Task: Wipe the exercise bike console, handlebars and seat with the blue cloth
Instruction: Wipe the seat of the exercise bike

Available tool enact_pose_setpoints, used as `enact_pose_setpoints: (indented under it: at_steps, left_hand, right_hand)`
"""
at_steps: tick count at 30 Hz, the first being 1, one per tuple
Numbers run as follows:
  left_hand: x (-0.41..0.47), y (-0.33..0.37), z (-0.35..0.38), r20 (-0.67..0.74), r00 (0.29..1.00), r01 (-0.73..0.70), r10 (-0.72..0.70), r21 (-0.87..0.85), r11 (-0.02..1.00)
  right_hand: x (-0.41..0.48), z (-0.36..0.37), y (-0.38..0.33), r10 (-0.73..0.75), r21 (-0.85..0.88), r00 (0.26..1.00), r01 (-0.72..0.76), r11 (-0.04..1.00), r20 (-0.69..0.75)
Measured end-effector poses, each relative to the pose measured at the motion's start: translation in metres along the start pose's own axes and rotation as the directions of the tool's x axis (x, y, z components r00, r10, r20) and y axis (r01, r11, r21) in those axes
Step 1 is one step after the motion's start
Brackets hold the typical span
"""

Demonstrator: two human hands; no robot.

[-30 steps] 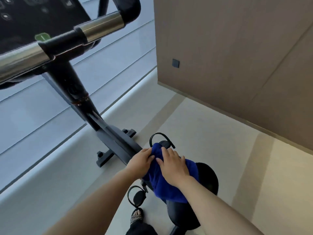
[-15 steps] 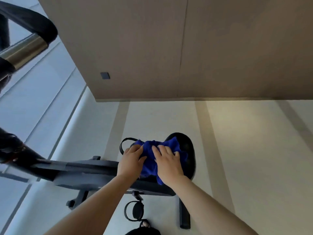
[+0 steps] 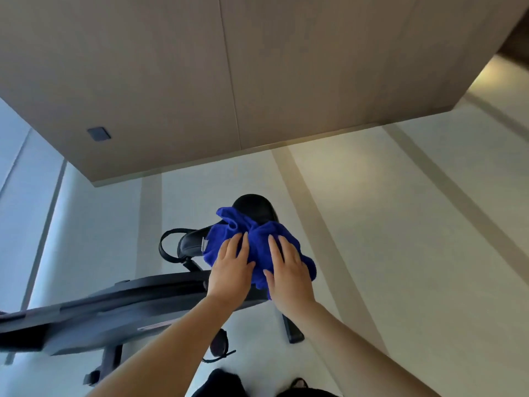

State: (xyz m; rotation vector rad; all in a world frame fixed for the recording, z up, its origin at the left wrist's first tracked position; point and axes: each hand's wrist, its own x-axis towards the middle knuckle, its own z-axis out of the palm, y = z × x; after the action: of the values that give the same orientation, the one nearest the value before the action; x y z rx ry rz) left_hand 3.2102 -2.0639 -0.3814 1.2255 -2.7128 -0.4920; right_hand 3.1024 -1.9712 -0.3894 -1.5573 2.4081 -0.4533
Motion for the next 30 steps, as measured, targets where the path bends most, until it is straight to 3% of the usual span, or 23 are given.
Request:
enact_pose_setpoints:
  at_steps: [5,9,13,16,21,30]
  left_hand:
    - [0.012,-0.019,-0.017,0.046,0.993,-0.108,0.109,-0.027,0.994]
    - [0.018,-0.048,-0.034,0.041,0.965,-0.260,0.260,-0.004,0.965]
    - [0.032,-0.080,-0.043,0.126,0.934,-0.338,0.334,0.011,0.941]
    - [0.043,-0.088,-0.037,0.301,0.881,-0.408,0.366,0.090,0.908]
    - [0.055,-0.080,-0.024,0.311,0.877,-0.432,0.366,0.179,0.884]
    - [0.071,-0.077,-0.018,0.324,0.858,-0.469,0.398,0.181,0.864]
  right_hand:
    - [0.003,0.007,-0.032,0.260,0.050,0.966,-0.260,0.964,-0.007]
    - [0.013,0.022,-0.079,0.547,0.274,0.828,-0.501,0.821,-0.125]
    - [0.035,0.032,-0.100,0.684,0.420,0.712,-0.578,0.700,-0.161]
    - [0.053,0.032,-0.099,0.714,0.318,0.671,-0.645,0.695,-0.200]
    - [0.067,0.034,-0.089,0.675,0.204,0.660,-0.648,0.734,-0.329]
    - [0.078,0.029,-0.066,0.531,0.026,0.776,-0.557,0.830,-0.339]
